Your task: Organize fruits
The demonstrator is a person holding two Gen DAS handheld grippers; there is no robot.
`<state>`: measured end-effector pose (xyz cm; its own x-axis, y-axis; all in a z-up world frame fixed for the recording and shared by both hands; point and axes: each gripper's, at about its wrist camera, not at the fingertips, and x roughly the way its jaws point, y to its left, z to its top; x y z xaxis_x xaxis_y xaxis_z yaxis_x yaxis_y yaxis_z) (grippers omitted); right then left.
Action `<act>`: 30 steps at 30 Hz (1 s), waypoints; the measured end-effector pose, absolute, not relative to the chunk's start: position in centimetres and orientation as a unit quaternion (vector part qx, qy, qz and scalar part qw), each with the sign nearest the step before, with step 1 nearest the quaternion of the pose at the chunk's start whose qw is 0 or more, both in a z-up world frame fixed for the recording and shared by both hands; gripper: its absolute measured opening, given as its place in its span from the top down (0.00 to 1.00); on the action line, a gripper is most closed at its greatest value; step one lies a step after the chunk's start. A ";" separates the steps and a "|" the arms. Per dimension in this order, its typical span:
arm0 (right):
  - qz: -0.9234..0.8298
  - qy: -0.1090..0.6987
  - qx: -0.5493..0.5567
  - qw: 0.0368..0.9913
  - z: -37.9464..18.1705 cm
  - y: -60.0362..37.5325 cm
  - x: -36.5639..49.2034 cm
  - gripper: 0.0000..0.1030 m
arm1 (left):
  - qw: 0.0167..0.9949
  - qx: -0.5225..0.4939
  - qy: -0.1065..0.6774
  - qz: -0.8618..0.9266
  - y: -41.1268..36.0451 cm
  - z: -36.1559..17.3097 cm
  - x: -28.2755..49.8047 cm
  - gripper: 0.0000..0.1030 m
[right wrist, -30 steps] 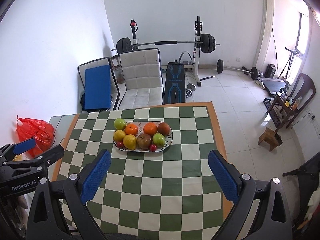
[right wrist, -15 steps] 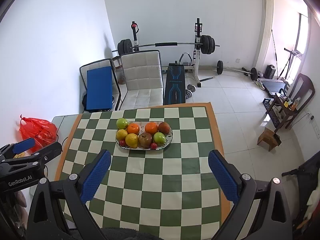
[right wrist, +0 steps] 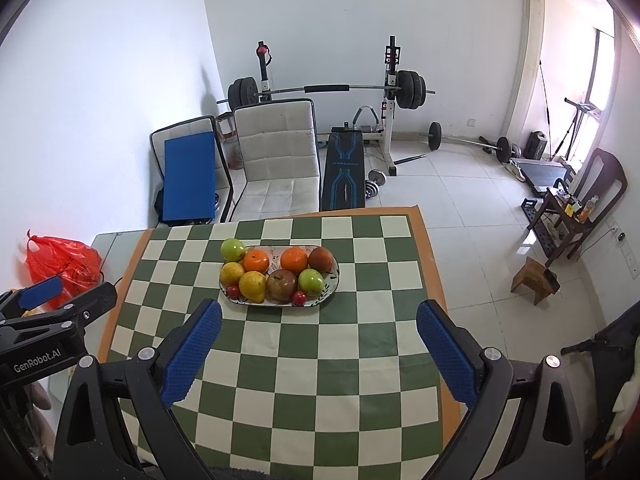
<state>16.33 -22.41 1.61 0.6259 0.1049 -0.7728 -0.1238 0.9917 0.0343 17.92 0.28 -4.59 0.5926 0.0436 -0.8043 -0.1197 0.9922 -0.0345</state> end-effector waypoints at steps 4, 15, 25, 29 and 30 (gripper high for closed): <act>0.062 0.430 -0.014 0.901 -0.5 -22.2 18.1 0.03 | 0.890 -0.035 0.450 0.057 0.5 -6.3 19.6 0.04; 0.051 0.446 -0.020 0.893 -6.1 -22.0 22.7 0.03 | 0.879 -0.032 0.470 0.073 0.9 -10.4 23.1 0.03; 0.048 0.459 -0.023 0.887 -8.2 -22.3 23.6 0.03 | 0.874 -0.018 0.479 0.073 0.4 -12.2 24.2 0.03; 0.047 0.458 -0.023 0.887 -8.2 -22.2 23.6 0.03 | 0.874 -0.020 0.480 0.074 0.4 -12.3 24.2 0.03; 0.047 0.458 -0.024 0.887 -8.3 -22.2 23.6 0.03 | 0.874 -0.020 0.480 0.074 0.4 -12.4 24.1 0.03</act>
<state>23.59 -22.23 -8.29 0.5761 0.0607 -0.8151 -0.1045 0.9945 0.0002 24.14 0.43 -12.42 0.5282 0.1103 -0.8420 -0.1486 0.9882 0.0362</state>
